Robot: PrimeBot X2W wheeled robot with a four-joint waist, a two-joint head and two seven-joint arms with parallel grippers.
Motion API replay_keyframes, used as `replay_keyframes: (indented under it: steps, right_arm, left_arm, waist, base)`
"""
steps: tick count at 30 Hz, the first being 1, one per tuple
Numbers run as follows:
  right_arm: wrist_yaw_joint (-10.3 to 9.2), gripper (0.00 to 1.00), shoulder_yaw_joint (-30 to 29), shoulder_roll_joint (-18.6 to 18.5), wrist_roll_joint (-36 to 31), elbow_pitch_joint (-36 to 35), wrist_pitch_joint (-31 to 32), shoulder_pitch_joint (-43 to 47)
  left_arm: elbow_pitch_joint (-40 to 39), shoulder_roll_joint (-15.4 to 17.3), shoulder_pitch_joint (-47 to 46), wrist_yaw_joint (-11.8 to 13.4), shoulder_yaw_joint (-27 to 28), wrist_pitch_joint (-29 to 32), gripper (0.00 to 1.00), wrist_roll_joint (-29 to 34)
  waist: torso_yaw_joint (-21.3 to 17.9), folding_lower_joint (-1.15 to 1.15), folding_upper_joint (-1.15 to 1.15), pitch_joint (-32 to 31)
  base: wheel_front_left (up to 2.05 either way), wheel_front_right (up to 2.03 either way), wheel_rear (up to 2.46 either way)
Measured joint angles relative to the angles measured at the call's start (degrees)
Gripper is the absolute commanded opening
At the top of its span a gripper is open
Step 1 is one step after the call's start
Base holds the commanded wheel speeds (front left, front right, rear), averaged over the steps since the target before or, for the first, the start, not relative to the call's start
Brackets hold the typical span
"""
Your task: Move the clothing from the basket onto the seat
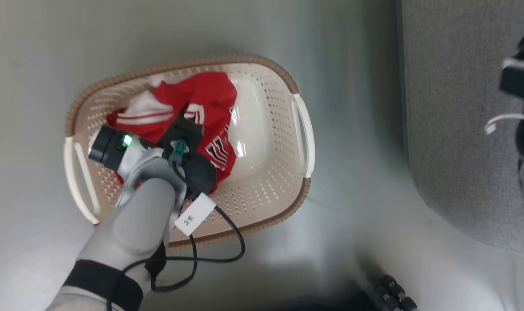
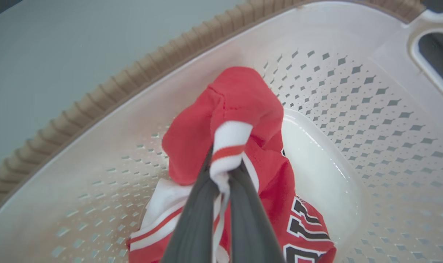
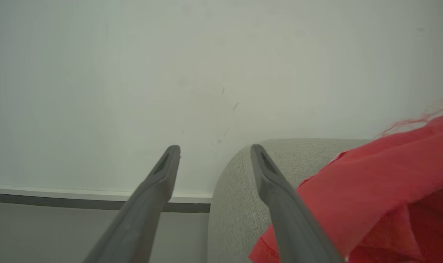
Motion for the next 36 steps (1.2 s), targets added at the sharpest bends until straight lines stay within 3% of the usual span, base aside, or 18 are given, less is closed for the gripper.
replay_keyframes:
  steps: [15, 36]
  right_arm:
    - [1.01, 1.00, 0.48, 0.59, 0.00, 8.54, -0.42, 5.80]
    - [2.76, 1.00, 4.13, 5.35, 0.02, 16.44, -0.42, 12.19]
  left_arm:
    - [-11.54, -0.15, 2.89, -5.08, 0.08, -0.31, 0.00, -7.51]
    - [-21.02, 0.87, 1.79, -8.37, 2.30, -0.31, 0.00, -8.23]
  waist:
    - [3.56, 0.00, 0.00, -11.02]
    - [6.00, -0.01, -0.01, -26.99]
  base:
    - [0.00, 0.00, 0.00]
    - [0.00, 0.00, 0.00]
